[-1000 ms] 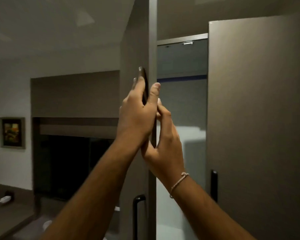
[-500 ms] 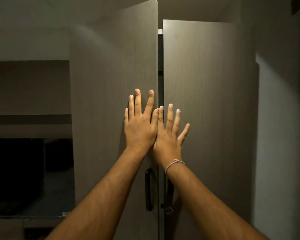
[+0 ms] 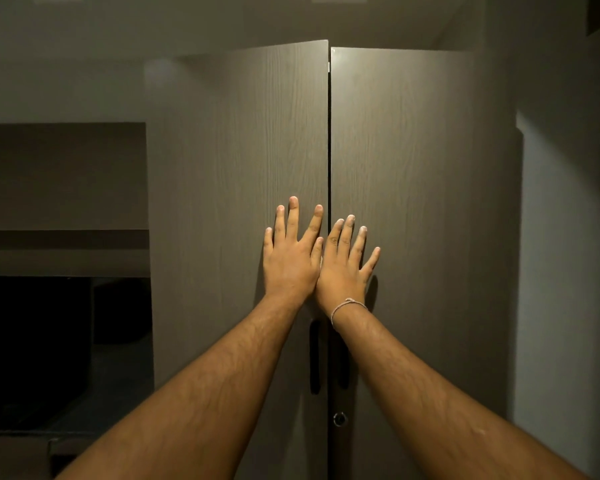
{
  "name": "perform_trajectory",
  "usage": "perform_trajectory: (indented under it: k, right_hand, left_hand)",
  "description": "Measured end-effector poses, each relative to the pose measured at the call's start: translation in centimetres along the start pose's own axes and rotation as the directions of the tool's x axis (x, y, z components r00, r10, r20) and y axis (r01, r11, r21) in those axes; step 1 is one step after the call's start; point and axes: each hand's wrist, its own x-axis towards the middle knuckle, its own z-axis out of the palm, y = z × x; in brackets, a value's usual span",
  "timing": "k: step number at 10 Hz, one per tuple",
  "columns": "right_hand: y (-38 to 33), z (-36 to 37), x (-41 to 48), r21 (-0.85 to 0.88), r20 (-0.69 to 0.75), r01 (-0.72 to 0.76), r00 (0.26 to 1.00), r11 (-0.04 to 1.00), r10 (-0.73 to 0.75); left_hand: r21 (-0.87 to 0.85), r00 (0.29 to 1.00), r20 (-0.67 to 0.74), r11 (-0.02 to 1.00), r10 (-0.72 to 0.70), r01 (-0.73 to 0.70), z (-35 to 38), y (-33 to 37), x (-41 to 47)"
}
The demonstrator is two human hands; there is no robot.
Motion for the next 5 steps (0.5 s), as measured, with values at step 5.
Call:
perform_trajectory:
  k: [5]
  right_hand:
    - [3.1,-0.7,0.7,-0.141,-0.051,0.152,0.986,0.978,-0.16]
  left_hand:
    - [0.144,0.994,0.097,0.988,0.05,-0.064,1.0,-2.3,-2.1]
